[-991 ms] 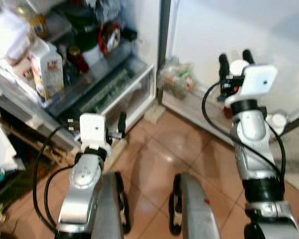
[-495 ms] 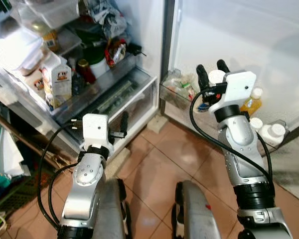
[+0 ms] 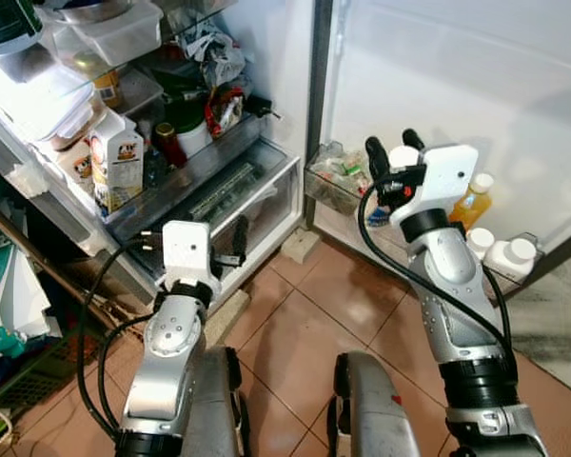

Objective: Restocking fridge

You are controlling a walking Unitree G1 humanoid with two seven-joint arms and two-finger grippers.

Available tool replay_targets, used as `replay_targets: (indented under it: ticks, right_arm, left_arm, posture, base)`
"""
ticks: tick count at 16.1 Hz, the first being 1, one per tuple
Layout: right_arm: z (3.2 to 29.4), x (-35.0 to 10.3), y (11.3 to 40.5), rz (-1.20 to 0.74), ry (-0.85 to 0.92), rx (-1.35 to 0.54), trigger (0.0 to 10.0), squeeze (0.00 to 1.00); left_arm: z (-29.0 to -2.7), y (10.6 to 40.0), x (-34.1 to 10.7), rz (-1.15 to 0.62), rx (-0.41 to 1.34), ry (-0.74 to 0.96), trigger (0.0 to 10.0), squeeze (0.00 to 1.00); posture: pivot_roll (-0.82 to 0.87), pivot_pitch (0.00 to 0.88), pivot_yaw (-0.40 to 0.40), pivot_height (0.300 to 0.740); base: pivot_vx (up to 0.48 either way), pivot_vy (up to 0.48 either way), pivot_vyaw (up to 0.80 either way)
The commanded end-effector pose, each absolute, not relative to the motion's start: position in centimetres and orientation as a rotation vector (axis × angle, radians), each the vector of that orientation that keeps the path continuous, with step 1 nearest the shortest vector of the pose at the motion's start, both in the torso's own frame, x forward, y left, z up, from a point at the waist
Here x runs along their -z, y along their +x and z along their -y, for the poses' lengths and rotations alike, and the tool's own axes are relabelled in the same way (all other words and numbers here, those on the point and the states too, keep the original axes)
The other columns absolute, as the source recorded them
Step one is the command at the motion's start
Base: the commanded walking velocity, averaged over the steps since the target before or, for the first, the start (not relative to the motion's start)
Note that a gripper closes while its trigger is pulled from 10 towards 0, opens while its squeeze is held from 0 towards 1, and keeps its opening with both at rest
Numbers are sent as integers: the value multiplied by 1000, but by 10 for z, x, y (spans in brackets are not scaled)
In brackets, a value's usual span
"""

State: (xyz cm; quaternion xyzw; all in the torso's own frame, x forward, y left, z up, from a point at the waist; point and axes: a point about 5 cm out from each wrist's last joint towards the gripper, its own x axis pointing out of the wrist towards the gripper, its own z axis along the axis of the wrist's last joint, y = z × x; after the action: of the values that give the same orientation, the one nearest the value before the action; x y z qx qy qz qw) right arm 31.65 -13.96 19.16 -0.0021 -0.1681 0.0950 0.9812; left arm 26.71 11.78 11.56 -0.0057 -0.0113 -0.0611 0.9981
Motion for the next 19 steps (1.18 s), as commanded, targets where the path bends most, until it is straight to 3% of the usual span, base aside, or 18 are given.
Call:
replay_targets:
  ticks: [1, 6, 16, 19]
  right_arm:
    - [138, -207, 318, 393, 5, -199, 10000, 0]
    - [139, -207, 316, 387, 0, -197, 10000, 0]
    - [135, -181, 301, 310, -13, -221, 10000, 0]
    - [134, -175, 300, 291, -2, -221, 10000, 0]
  left_arm:
    - [-117, 268, -117, 32, 125, -7, 10000, 0]
    - [-115, 268, -116, 30, 122, -11, 10000, 0]
    - [-116, 271, -120, 56, 149, -8, 10000, 0]
    - [-116, 271, -120, 57, 153, -6, 10000, 0]
  posture:
    - [27, 70, 30, 689]
    - [21, 73, 34, 740]
    - [18, 67, 40, 740]
    - [18, 67, 40, 740]
  base:
    - [0, 0, 0]
    - [0, 0, 0]
    - [0, 0, 0]
    - [266, 0, 0]
